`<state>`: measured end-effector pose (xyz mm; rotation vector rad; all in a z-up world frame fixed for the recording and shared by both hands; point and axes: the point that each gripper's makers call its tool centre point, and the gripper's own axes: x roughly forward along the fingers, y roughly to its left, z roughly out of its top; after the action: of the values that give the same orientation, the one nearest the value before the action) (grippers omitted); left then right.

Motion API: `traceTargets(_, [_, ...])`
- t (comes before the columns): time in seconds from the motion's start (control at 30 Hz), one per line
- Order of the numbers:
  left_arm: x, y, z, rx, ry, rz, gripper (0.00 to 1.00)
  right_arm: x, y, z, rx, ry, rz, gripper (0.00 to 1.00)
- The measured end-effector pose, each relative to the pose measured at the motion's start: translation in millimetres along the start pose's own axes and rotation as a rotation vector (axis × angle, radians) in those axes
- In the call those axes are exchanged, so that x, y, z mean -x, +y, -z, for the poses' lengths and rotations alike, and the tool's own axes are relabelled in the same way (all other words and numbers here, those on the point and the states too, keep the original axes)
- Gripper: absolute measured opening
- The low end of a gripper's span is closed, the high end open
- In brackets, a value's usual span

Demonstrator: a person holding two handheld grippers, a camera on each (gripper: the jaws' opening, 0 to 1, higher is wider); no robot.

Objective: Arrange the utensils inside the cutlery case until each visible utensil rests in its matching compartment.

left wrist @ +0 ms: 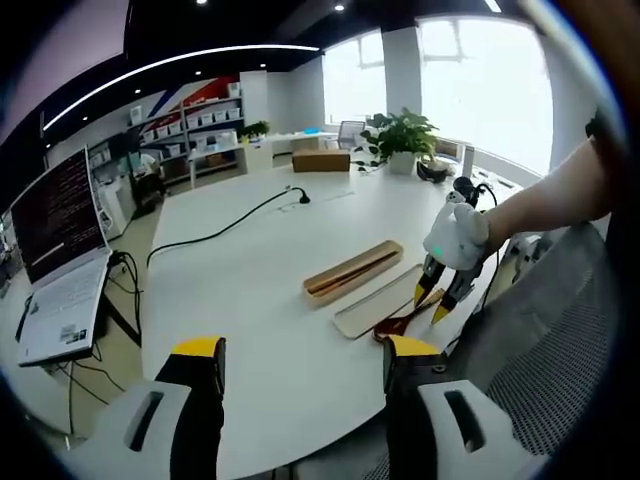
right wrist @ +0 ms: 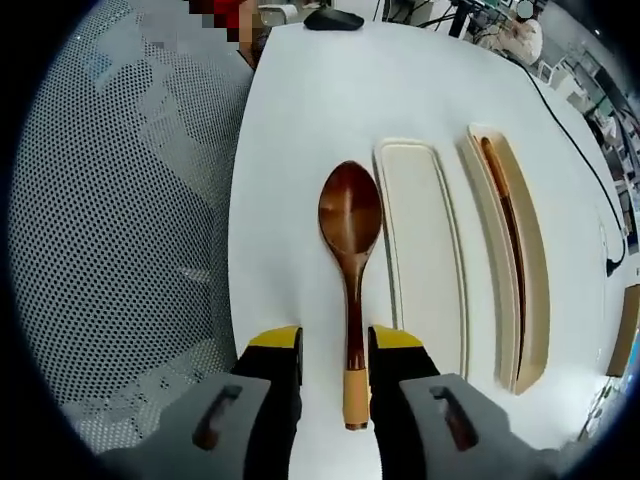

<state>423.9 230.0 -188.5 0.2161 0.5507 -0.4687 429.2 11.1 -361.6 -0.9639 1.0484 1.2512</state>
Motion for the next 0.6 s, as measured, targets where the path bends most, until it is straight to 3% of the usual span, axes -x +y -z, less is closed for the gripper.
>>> traceTargets(0.2, [-1,-1.5,1.3,-0.009,0.008,0.006,0.66,-1,-3,-1.1,-0.001,0.029,-0.003,0.22])
traceTargets(0.47, [-1,-2.6,1.7,-0.016,0.011,0.012,0.65,-2,-19,-2.0,-0.079,0.013,0.013,0.04])
traceTargets(0.6, [-1,-2.0,0.4,-0.013,0.003,0.009,0.65,-2,-17,-2.9,-0.053,0.035,0.005,0.02])
